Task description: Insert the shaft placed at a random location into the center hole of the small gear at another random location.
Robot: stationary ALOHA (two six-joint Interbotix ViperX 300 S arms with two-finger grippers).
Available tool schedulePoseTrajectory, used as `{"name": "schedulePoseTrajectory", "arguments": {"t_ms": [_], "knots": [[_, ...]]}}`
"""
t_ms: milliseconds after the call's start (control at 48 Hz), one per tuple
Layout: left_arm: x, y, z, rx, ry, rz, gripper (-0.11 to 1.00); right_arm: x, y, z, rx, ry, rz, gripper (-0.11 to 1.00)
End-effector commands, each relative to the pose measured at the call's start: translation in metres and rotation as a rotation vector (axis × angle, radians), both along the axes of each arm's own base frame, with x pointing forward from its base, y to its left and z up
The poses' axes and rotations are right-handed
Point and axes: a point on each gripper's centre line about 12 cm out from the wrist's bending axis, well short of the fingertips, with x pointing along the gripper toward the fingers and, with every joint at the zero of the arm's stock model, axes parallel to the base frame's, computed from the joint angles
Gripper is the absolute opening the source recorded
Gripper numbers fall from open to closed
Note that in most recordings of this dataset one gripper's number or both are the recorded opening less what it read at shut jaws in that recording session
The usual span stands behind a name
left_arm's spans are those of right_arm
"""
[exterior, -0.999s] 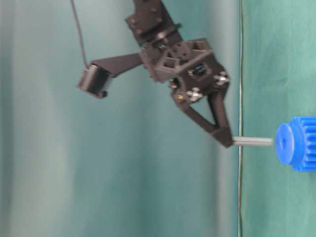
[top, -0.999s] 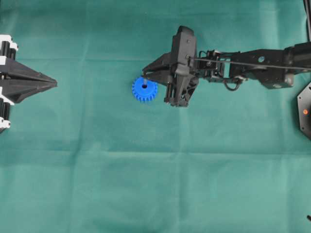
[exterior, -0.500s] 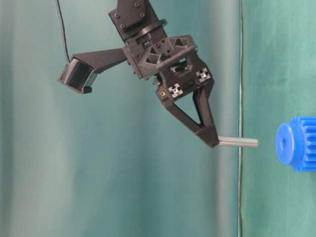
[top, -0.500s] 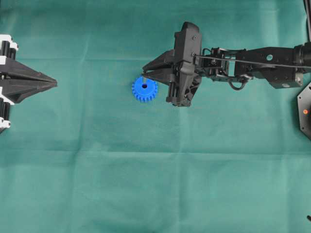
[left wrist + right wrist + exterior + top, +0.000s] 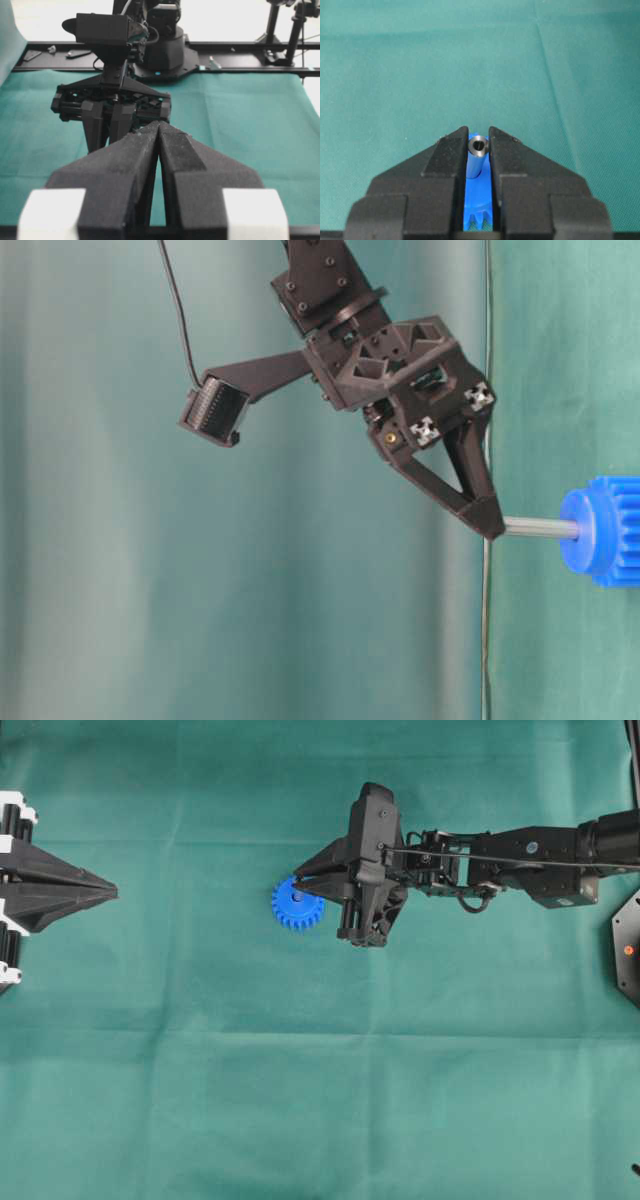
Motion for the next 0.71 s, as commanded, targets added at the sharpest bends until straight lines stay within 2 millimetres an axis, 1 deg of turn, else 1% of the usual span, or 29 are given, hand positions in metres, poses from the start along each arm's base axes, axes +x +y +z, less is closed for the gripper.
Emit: {"name": "schedulePoseTrajectory", "arguments": {"t_ms": [0,687], "knots": [[0.003,0.0,0.009,0.0,-0.025,0.001,0.0,0.008,0.0,0.016,-0.016,-0.055,0.007,0.12],[0.003,0.0,0.009,-0.002,-0.025,0.001,0.0,0.011,0.0,-0.002,-0.005,-0.038,0.001,0.12]]}}
